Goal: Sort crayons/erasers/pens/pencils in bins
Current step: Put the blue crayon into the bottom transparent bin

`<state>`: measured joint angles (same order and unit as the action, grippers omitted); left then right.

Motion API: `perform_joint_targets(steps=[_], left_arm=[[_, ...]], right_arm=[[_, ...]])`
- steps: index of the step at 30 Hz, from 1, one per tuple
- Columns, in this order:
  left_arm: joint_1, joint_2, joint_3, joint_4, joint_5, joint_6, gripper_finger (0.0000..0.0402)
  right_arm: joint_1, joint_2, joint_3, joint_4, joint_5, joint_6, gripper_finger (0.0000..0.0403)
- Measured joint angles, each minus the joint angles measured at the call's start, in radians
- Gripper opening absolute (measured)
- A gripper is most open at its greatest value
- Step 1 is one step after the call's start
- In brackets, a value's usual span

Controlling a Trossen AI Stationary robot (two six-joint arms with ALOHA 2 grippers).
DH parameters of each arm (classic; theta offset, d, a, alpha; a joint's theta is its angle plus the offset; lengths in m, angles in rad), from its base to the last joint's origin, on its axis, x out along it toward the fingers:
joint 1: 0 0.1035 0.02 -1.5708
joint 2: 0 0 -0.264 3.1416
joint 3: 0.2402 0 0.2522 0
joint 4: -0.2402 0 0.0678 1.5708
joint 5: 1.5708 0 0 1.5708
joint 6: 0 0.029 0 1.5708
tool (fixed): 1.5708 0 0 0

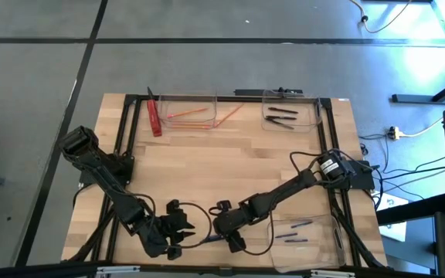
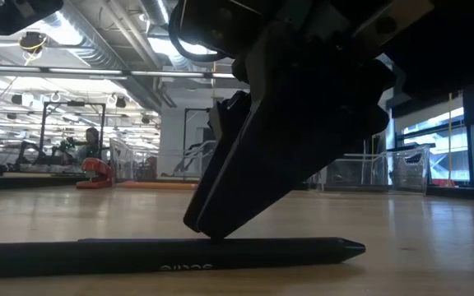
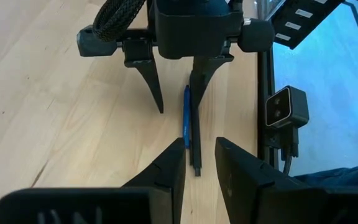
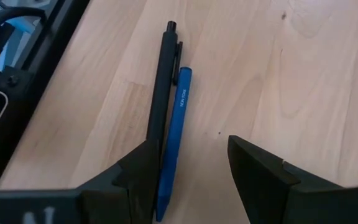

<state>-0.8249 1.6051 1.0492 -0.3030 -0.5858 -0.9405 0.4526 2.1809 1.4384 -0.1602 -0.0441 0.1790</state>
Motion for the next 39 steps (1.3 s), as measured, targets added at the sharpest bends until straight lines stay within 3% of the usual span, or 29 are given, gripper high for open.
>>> perform_joint_targets(steps=[26,31,39], left_arm=[[0.000,0.000,0.000,0.000,0.000,-0.001,0.0080],[0.000,0.000,0.000,0.000,0.000,-0.002,0.0080],[0.000,0.000,0.000,0.000,0.000,-0.003,0.0080]], right_arm=[[0.001,0.016,0.001,-0.020,0.102,0.005,0.0190],[0.000,0.016,0.002,-0.036,0.106,-0.027,0.0152],[-0.003,0.015,0.001,-0.051,0.111,-0.054,0.0054]])
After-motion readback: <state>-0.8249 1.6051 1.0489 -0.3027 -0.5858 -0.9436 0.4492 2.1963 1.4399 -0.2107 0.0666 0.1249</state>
